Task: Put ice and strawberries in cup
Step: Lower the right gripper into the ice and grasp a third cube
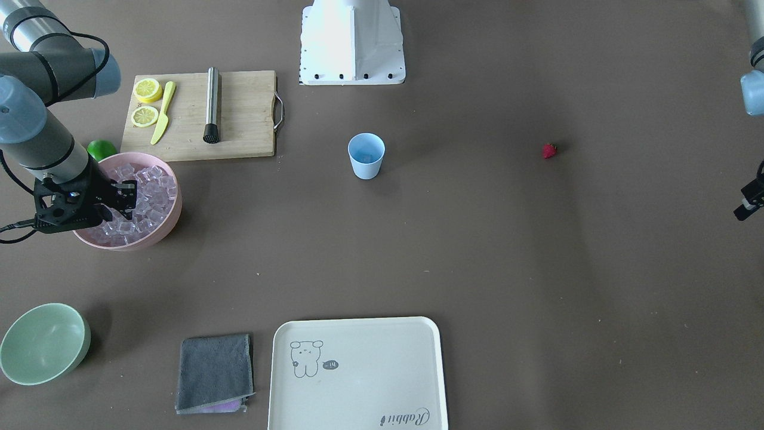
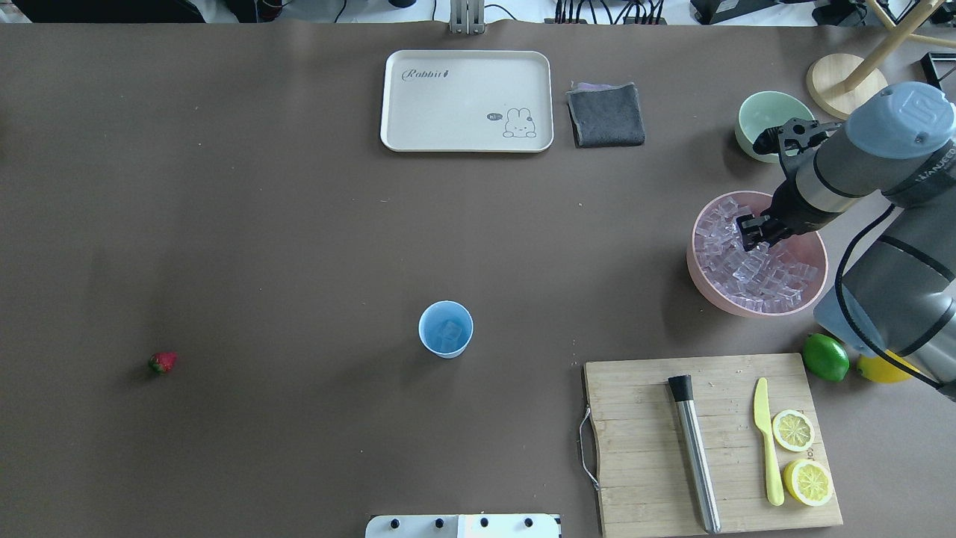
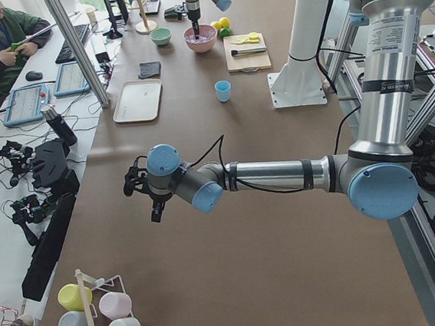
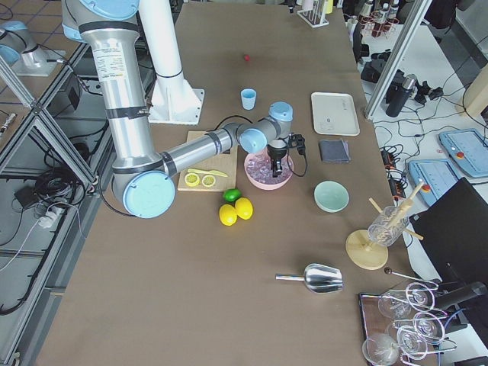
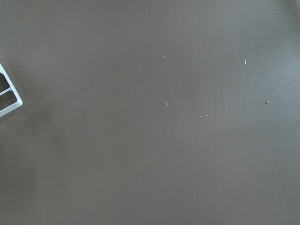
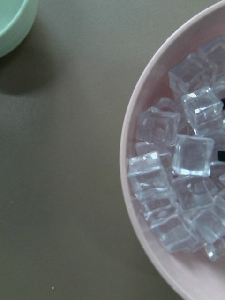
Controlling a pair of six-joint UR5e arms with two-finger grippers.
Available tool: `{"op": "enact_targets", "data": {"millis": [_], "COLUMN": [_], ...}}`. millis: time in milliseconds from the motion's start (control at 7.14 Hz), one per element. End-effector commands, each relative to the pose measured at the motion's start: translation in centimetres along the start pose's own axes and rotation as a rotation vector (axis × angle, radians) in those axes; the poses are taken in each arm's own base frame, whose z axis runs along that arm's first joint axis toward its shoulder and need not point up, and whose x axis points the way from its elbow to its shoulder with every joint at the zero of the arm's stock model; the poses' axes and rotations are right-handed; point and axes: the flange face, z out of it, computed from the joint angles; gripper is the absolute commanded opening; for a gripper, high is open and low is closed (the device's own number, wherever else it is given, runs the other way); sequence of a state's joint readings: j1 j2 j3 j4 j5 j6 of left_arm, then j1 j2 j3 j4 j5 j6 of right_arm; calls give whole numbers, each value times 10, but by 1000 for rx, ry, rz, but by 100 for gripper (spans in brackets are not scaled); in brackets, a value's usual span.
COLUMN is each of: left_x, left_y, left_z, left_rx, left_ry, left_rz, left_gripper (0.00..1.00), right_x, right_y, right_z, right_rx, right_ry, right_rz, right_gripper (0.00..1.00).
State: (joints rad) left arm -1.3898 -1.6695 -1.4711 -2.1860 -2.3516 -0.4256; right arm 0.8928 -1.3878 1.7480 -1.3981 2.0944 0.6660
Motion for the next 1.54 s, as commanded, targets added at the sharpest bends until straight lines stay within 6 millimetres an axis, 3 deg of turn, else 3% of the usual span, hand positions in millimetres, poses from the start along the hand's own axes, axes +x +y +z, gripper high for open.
{"op": "enact_targets", "data": {"millis": [0,280,841,981,1121,1401], "left_x": [2,5,5,4,4,0], "left_y": [-3,-5,-7,-7,-6,-2], "left_z": [-1,-1,1,0,1,3], "left_rx": [4,5,3,4,2,-4], "left_ry": [2,3,3,3,3,0], "left_rz": [3,7,9,6,6,1], "left_gripper": [98,98,98,98,98,98], "right_x": [-3,-9,-20,-38,-71,-169], "right_y": [-1,-1,6,6,-5,-11], "right_z": [-5,-17,-60,-76,-97,-120], "right_rx": [8,19,65,79,91,90], "right_ry": [-7,-29,-82,-107,-168,-276], "right_rz": [-6,-17,-33,-50,-36,74], "right_gripper": [0,0,0,0,0,0]}}
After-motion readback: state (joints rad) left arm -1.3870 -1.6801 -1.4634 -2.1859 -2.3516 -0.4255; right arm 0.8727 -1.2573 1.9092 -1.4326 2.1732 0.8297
